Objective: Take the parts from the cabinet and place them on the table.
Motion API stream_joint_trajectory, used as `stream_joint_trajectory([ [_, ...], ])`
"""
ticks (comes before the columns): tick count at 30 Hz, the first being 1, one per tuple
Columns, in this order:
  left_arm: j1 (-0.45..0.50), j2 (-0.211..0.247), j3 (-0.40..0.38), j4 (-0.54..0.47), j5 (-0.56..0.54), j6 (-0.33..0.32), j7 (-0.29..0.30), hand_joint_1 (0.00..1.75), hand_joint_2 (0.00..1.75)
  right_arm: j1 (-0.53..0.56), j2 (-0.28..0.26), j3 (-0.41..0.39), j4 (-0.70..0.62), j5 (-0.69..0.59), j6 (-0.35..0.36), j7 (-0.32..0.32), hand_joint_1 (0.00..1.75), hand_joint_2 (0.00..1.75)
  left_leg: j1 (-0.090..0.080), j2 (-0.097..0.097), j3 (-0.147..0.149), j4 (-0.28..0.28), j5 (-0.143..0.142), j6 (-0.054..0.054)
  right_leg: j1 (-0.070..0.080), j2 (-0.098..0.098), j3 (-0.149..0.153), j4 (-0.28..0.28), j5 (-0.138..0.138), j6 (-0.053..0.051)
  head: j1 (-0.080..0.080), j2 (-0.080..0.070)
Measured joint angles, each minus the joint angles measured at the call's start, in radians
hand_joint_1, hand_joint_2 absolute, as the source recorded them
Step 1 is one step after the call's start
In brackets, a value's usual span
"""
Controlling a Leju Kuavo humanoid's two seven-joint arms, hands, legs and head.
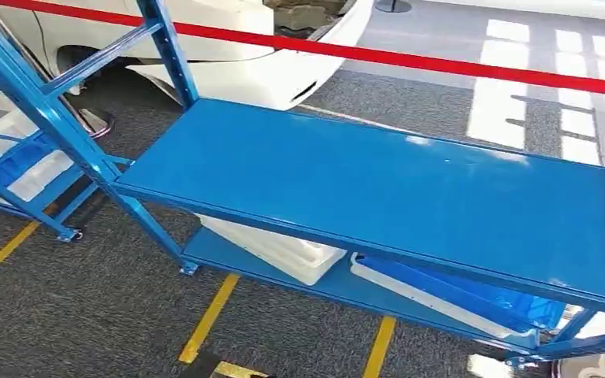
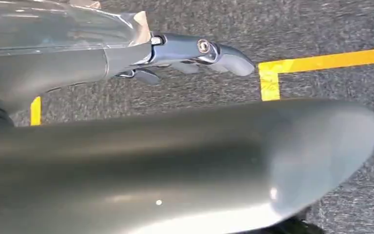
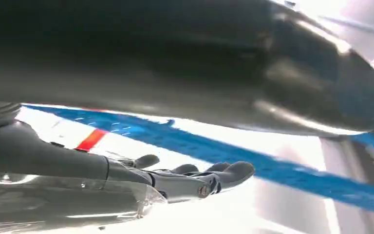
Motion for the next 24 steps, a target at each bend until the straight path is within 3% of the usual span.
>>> stream_joint_trajectory([
  [2,-0.001,0.001,0.002,0.0,0.0,0.0,0.0,0.0,0.0,0.008,0.003,-0.008,0.01,-0.012,0.0,0.0,0.0,0.0,-0.001,-0.004,0.076,-0.172,0.092,0.011,0.0,0.009,0.009,0.001,-0.006,0.005,0.0,0.0],
  [4,-0.003,0.002,0.004,0.0,-0.001,0.002,-0.001,0.0,0.0,0.008,0.006,-0.021,0.04,-0.041,0.002,0.029,0.0,0.0,-0.003,-0.012,0.096,-0.222,0.084,0.015,0.007,0.015,0.003,0.008,-0.009,0.014,0.002,0.0],
  [6,-0.002,-0.002,0.005,0.0,0.0,0.003,-0.002,0.0,0.0,0.006,0.008,-0.042,0.096,-0.074,0.031,0.066,0.0,0.0,-0.003,-0.013,0.096,-0.227,0.087,0.011,0.005,0.015,0.003,0.006,-0.01,0.008,0.002,0.0],
  [9,-0.004,-0.002,0.006,0.0,0.0,0.004,-0.002,0.0,0.0,-0.039,0.01,-0.113,0.247,-0.082,0.123,0.062,0.0,0.0,-0.005,-0.013,0.097,-0.226,0.086,0.014,0.005,0.015,0.009,-0.003,-0.006,0.014,0.002,0.0],
  [14,-0.005,-0.002,0.019,0.0,0.0,0.009,-0.002,0.0,0.0,-0.112,0.012,-0.229,0.48,-0.026,0.208,0.073,0.0,0.0,-0.006,-0.013,0.097,-0.226,0.085,0.02,0.005,0.015,0.012,-0.01,-0.003,0.02,0.002,0.0],
  [16,-0.007,-0.002,0.021,0.0,0.0,0.012,0.0,0.0,0.0,-0.164,0.004,-0.279,0.629,0.018,0.237,0.067,0.0,0.0,-0.006,-0.013,0.097,-0.226,0.085,0.02,0.005,0.015,0.012,-0.01,-0.004,0.02,0.001,0.0],
  [18,-0.007,-0.002,0.024,0.0,0.0,0.014,0.001,0.0,0.0,-0.214,-0.017,-0.343,0.817,0.041,0.257,0.049,0.0,0.0,-0.006,-0.014,0.097,-0.225,0.085,0.02,0.004,0.014,0.013,-0.011,-0.005,0.028,0.002,0.0],
  [22,-0.007,-0.002,0.028,0.0,0.0,0.016,0.002,0.0,0.0,-0.305,-0.08,-0.455,1.191,0.059,0.278,0.029,0.0,0.0,-0.005,-0.013,0.097,-0.225,0.084,0.02,0.005,0.014,0.012,-0.011,-0.005,0.028,0.002,0.0],
  [24,-0.008,-0.002,0.029,0.0,0.0,0.016,0.002,0.0,0.0,-0.331,-0.104,-0.494,1.316,0.061,0.282,0.033,0.0,0.0,-0.004,-0.014,0.097,-0.226,0.084,0.02,0.005,0.014,0.011,-0.01,-0.005,0.029,0.002,0.0],
])
